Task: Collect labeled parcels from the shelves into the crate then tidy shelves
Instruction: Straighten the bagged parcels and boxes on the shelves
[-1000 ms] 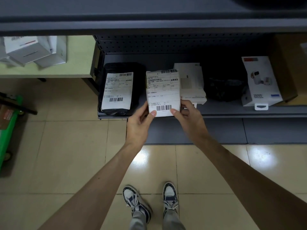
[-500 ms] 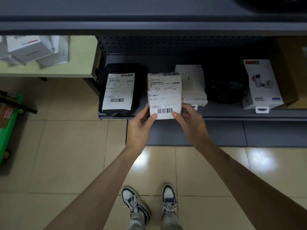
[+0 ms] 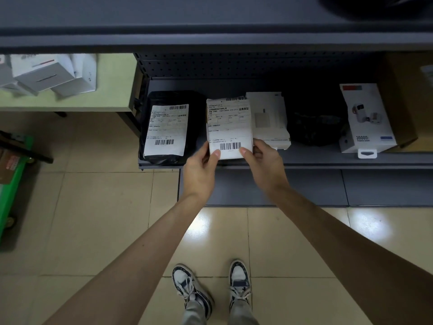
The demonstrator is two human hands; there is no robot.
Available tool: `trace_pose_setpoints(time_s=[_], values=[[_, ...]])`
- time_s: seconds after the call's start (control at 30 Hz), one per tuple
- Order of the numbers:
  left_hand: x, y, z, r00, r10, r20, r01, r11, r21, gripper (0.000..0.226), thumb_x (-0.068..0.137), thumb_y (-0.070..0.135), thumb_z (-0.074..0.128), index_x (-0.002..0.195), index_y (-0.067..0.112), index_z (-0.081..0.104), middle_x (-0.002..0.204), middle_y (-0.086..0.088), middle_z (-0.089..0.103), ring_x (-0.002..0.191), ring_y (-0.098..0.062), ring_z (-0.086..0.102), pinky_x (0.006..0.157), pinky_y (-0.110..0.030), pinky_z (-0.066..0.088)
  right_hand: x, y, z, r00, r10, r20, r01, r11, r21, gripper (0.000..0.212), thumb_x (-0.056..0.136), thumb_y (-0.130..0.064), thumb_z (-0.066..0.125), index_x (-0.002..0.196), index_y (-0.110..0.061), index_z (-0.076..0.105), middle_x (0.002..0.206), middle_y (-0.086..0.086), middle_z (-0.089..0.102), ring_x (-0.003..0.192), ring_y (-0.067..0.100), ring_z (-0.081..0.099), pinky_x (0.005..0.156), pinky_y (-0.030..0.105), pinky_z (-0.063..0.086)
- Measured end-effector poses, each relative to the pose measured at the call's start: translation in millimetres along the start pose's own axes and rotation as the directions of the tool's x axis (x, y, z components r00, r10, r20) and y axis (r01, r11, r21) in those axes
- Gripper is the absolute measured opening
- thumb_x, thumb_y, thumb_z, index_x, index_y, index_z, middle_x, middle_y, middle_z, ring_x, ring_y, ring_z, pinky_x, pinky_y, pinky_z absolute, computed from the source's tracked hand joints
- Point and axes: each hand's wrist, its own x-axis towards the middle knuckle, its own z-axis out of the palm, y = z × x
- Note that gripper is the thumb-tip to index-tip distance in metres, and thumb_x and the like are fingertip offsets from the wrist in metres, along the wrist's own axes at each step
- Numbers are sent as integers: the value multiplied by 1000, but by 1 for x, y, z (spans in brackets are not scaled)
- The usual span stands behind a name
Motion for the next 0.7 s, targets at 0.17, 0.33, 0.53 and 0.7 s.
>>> trace_pose_setpoints(time_s=[0.17, 0.33, 0.53, 0.7], values=[[16, 20, -1, 997, 33, -63, -23, 987, 157, 30, 104, 23, 52, 131, 16, 62, 104, 9, 65, 85, -2, 57, 71, 1, 38, 15, -14, 4, 999, 3, -40, -7, 994, -110, 23, 98, -25, 58, 109, -5, 63, 94, 5, 66, 82, 11, 59, 65, 4, 41], [44, 27, -11, 995, 90, -49, -72, 957, 280, 29, 106, 26, 47, 116, 6, 66, 104, -4, 69, 85, -14, 57, 62, -4, 37, 41, -30, 10, 998, 0, -55, -13, 974, -226, 25, 98, -28, 58, 88, -5, 52, 74, -1, 49, 64, 7, 46, 51, 6, 35], [61, 22, -14, 997, 18, -70, 7, 939, 345, 30, 107, 26, 43, 96, 4, 61, 82, -6, 61, 63, -5, 51, 48, -8, 34, 56, -34, 24, 998, 67, -16, -69, 954, -290, 35, 98, -33, 57, 107, 0, 57, 103, 11, 60, 91, 22, 57, 76, 27, 49], [60, 31, -22, 996, 45, -78, -11, 923, 384, 29, 106, 25, 46, 110, 2, 63, 93, -4, 63, 72, -11, 56, 59, -6, 39, 55, -37, 16, 997, 83, 0, -78, 938, -338, 39, 98, -39, 53, 112, -3, 57, 106, 9, 59, 93, 21, 56, 74, 28, 44]])
